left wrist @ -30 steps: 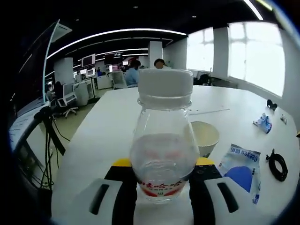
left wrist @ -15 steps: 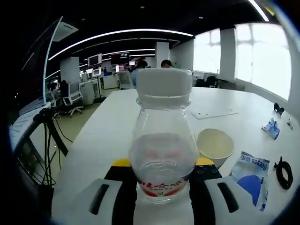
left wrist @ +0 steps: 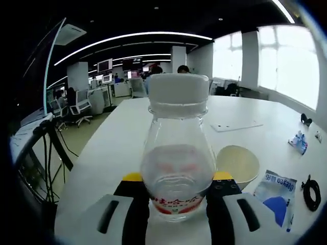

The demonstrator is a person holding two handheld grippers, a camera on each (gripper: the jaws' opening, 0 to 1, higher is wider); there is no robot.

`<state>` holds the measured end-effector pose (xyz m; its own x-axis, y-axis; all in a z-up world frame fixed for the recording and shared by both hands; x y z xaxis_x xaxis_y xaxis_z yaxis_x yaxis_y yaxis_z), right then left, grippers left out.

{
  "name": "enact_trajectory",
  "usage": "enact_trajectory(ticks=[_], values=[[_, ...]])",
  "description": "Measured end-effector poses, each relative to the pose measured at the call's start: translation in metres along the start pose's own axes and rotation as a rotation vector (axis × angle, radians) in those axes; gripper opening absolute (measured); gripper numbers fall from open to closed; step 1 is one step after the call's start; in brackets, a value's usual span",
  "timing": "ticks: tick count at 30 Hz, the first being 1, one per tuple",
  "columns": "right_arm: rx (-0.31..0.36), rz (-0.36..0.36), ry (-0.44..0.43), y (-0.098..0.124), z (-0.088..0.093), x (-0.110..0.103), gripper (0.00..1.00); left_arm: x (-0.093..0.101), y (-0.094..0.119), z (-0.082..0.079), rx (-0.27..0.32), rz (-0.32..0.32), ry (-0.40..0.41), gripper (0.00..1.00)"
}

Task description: Arrange the tabletop items into an orderly group along one side of the table until the central work area is clear of visible clutter.

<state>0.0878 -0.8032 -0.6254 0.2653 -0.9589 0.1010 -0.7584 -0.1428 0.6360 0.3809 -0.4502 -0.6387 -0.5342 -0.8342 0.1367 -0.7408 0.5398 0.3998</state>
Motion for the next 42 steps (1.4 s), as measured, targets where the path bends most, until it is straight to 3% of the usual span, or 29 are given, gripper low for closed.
enact_trajectory(ticks=[29,42], values=[[0.003,0.007,0.001,0.003,-0.003,0.007,1.0,0.019,-0.016,-0.003,0.001,-0.007,0.003,0.42],[-0.001,0.018,-0.007,0.005,0.001,0.011,1.0,0.009,-0.018,-0.004,0.012,-0.041,-0.005,0.42]])
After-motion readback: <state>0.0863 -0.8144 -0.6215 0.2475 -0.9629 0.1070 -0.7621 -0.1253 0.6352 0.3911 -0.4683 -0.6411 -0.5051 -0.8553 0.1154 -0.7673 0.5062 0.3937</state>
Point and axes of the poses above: the point that each gripper's makers call its tool centre point, and the gripper's own axes: y roughly backward along the fingers, x roughly to its right, z roughly out of its underside, the point moved 6 cm from there along y, roughly backward along the fingers, and after that the axes turned 15 degrees about z, right-handed, at the moved point
